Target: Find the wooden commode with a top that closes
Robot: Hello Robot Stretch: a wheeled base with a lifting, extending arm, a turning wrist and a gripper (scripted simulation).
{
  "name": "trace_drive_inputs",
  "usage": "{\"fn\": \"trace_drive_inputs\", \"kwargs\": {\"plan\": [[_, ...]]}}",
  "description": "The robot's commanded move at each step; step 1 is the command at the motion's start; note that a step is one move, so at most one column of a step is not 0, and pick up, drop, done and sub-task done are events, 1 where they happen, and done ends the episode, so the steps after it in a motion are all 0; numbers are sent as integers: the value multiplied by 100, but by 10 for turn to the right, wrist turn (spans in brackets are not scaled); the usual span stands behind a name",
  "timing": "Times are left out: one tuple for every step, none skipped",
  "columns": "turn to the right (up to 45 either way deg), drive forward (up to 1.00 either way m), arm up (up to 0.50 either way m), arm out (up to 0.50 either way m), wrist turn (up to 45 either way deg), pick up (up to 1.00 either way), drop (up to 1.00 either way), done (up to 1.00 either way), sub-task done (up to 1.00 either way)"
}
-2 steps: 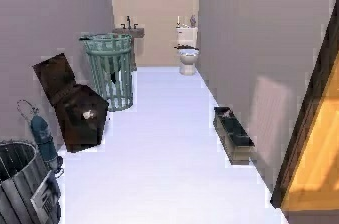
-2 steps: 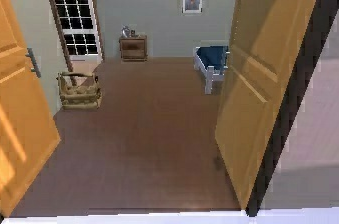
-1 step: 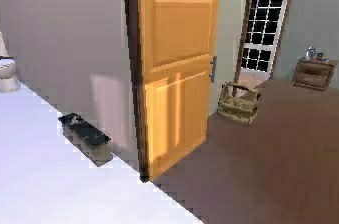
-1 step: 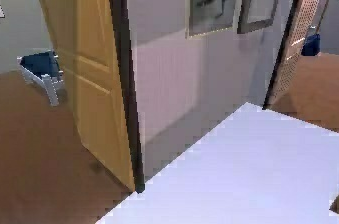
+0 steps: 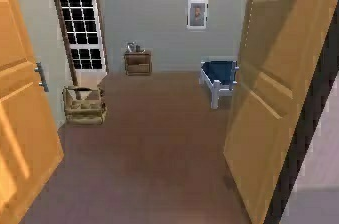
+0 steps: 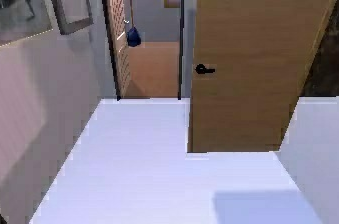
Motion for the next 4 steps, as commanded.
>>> {"fn": "trace_drive_inputs", "kwargs": {"plan": [[420, 0, 0, 0, 0, 0, 0, 0, 0], [0, 20, 0, 0, 0, 0, 0, 0, 0], [-450, 0, 0, 0, 0, 0, 0, 0, 0], [-390, 0, 0, 0, 0, 0, 0, 0, 0]]}}
